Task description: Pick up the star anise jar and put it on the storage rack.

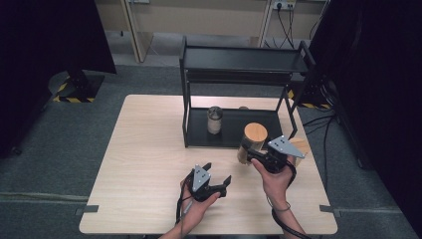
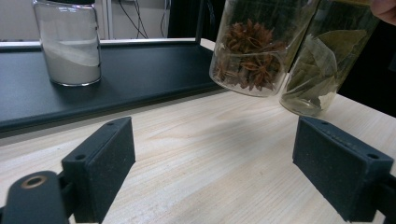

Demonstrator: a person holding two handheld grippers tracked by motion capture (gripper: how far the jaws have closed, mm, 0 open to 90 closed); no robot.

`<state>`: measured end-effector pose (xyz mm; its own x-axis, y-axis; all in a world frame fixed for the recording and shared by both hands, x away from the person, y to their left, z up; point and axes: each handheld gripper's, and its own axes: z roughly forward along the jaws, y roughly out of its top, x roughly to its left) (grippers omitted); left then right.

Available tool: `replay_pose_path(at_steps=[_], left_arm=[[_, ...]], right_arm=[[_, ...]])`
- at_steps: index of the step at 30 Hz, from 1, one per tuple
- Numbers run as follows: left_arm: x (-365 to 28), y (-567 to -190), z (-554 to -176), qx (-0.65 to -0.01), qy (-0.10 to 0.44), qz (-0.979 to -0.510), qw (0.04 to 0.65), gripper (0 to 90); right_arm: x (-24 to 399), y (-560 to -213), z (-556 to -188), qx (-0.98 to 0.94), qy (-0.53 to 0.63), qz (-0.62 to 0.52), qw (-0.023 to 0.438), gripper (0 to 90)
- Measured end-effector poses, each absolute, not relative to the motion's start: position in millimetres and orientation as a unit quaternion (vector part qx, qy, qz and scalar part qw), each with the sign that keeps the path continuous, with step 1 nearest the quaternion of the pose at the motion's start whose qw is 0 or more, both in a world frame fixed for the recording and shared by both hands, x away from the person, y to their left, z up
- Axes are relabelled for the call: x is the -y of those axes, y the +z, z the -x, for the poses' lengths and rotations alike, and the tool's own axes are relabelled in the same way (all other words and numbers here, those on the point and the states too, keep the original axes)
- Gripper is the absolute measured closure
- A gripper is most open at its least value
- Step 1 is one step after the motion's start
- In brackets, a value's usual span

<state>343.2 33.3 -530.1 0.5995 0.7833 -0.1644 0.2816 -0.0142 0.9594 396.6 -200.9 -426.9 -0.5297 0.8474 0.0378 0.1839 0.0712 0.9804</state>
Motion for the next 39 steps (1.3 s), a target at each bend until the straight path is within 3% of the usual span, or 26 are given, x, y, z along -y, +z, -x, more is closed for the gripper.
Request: replay_pose_path(at_steps=[39], left_arm=[[-33.2, -530.1, -342.8, -0.392, 0.214, -0.679, 0.583, 12.7]], right_arm=[[191.4, -419.4, -439.5, -0.66, 0.55, -0.411, 0.305, 25.7]])
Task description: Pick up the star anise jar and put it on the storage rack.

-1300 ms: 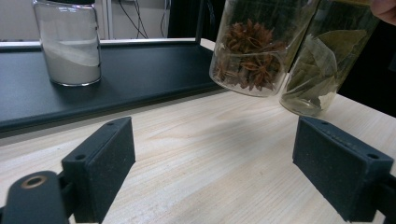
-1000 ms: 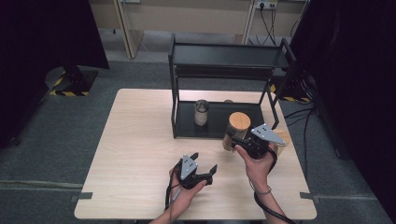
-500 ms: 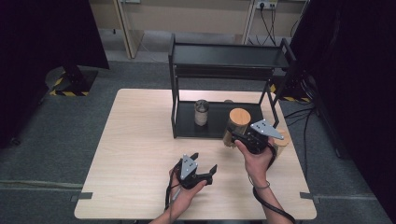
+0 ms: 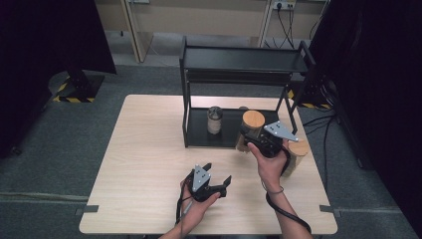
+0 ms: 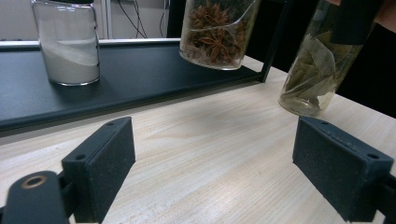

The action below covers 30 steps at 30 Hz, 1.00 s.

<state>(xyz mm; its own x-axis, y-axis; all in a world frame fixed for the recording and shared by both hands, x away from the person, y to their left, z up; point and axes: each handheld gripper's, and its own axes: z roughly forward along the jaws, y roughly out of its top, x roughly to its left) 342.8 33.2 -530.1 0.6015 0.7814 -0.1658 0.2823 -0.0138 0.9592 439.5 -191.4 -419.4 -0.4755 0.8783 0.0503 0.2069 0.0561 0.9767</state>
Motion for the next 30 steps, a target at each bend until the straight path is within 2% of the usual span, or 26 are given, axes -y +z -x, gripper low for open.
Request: replay_pose_path(at_steps=[30], left_arm=[[-32.6, -530.1, -341.9, -0.388, 0.216, -0.68, 0.583, 12.8]], right_arm=[[178.8, -417.9, -480.6, -0.659, 0.536, -0.431, 0.305, 25.7]])
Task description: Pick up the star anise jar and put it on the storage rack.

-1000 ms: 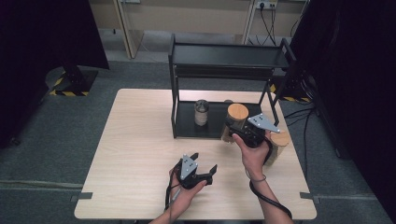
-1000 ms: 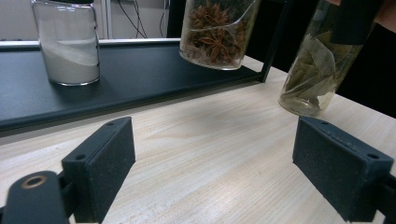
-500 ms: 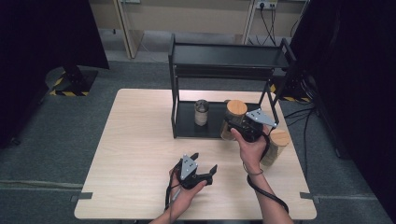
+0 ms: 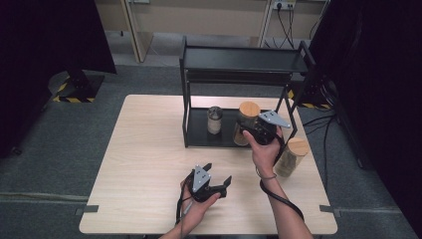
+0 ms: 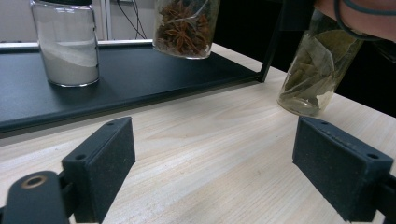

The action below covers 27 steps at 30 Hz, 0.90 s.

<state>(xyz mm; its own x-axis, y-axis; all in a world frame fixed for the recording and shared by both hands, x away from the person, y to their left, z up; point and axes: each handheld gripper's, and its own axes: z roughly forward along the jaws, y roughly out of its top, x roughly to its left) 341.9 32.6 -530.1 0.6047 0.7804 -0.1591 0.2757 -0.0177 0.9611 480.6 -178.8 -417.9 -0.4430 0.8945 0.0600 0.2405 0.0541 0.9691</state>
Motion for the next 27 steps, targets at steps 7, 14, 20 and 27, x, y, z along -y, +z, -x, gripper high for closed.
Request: replay_pose_path(at_steps=[7, 14, 20, 27], left_arm=[[-32.8, -530.1, -341.9, -0.388, 0.217, -0.68, 0.583, 12.8], [-33.0, -530.1, -341.9, -0.389, 0.215, -0.679, 0.584, 12.8], [-32.7, -530.1, -341.6, -0.388, 0.216, -0.68, 0.584, 12.8], [-32.9, -530.1, -341.7, -0.388, 0.216, -0.679, 0.584, 12.8]], right_arm=[[173.6, -418.5, -490.8, -0.66, 0.531, -0.434, 0.305, 25.7], [171.5, -419.5, -501.7, -0.659, 0.526, -0.441, 0.307, 25.7], [170.1, -419.9, -512.8, -0.659, 0.521, -0.446, 0.31, 25.7], [167.6, -421.2, -524.2, -0.659, 0.515, -0.451, 0.312, 25.6]])
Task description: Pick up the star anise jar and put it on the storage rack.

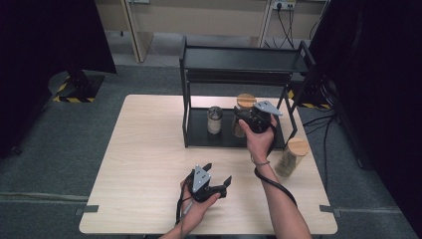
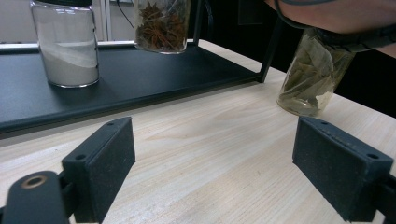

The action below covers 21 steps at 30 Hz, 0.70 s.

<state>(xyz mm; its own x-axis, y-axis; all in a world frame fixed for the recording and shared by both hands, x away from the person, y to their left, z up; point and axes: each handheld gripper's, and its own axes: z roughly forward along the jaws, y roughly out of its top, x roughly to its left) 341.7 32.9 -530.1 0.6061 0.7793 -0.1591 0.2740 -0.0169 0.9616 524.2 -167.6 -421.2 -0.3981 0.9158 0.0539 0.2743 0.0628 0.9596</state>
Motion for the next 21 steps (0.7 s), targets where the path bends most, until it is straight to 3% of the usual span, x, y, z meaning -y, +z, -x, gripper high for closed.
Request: replay_pose_path(at_steps=[21], left_arm=[[-32.5, -530.1, -341.3, -0.386, 0.216, -0.68, 0.584, 12.8]], right_arm=[[163.0, -439.9, -550.1, -0.66, 0.492, -0.475, 0.311, 25.6]])
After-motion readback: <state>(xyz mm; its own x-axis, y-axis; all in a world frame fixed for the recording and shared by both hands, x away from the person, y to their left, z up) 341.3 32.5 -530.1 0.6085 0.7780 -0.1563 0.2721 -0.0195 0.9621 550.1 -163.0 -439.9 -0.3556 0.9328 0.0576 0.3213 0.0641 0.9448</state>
